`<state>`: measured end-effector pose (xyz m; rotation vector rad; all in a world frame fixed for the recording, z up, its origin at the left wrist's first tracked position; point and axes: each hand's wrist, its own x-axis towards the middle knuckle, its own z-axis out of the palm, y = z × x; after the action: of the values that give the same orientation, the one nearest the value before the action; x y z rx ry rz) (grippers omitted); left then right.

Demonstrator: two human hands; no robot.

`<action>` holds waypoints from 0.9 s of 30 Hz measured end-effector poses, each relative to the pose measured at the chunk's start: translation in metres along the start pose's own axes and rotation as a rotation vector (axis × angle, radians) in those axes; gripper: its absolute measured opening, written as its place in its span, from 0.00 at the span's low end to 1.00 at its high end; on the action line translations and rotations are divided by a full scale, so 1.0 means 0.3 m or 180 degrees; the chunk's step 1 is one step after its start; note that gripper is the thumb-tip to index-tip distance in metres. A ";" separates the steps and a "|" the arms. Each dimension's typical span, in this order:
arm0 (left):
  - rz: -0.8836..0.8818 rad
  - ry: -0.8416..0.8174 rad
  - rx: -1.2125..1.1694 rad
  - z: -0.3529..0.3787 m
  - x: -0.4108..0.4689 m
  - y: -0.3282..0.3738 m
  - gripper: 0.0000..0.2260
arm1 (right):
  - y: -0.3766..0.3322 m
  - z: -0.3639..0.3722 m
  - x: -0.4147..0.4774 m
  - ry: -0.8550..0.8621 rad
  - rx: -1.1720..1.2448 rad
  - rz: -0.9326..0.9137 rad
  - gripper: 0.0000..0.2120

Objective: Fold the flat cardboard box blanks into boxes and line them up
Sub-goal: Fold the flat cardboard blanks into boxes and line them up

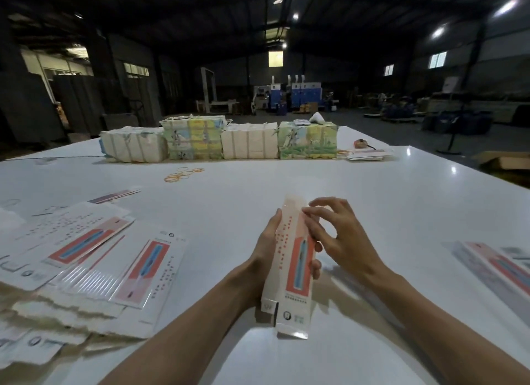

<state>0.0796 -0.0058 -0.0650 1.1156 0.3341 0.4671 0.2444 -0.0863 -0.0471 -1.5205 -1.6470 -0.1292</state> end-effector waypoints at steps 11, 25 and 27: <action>-0.0110 -0.0247 0.0494 0.042 -0.021 0.030 0.36 | -0.018 -0.076 0.042 0.0089 0.1832 0.0950 0.05; -0.0096 -0.0010 -0.0074 0.076 -0.012 0.027 0.30 | -0.031 -0.019 0.013 0.0030 0.2792 0.1037 0.20; 0.0061 0.0039 -0.0372 0.066 -0.017 0.032 0.30 | -0.038 0.000 -0.002 -0.0142 0.2591 0.0999 0.25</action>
<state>0.0829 -0.0204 -0.0481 1.0035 0.3033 0.5042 0.2345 -0.0895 -0.0422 -1.1094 -1.2294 0.6712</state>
